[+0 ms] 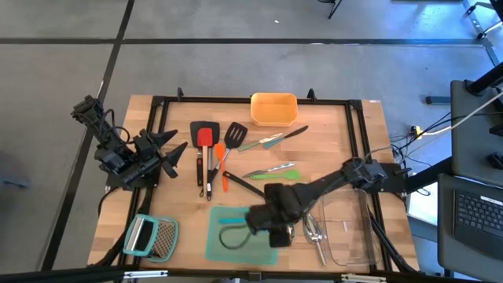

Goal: Pick & Place Kitchen Items
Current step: Put the orange table knife into the transparent bin

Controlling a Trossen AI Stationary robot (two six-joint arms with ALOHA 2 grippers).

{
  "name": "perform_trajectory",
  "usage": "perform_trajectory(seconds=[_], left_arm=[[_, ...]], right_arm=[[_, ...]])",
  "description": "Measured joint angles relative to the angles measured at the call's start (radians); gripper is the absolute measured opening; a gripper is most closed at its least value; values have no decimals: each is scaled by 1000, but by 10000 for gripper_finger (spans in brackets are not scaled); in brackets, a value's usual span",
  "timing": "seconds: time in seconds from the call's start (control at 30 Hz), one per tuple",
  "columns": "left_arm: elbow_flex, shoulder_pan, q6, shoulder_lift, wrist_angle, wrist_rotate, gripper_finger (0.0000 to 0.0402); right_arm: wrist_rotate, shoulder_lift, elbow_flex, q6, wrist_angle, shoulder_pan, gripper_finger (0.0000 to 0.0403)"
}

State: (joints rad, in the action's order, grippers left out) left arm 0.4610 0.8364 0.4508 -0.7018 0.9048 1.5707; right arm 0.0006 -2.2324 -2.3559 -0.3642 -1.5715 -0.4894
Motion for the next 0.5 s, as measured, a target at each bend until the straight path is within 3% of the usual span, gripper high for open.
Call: perform_trajectory(seconds=[0.13, 0.5], left_arm=[[0, 0, 3, 0, 0, 0, 281], [0, 0, 8, 0, 0, 0, 281]], right_arm=[[14, 7, 0, 3, 3, -68, 167], [214, 3, 41, -88, 23, -194, 167]])
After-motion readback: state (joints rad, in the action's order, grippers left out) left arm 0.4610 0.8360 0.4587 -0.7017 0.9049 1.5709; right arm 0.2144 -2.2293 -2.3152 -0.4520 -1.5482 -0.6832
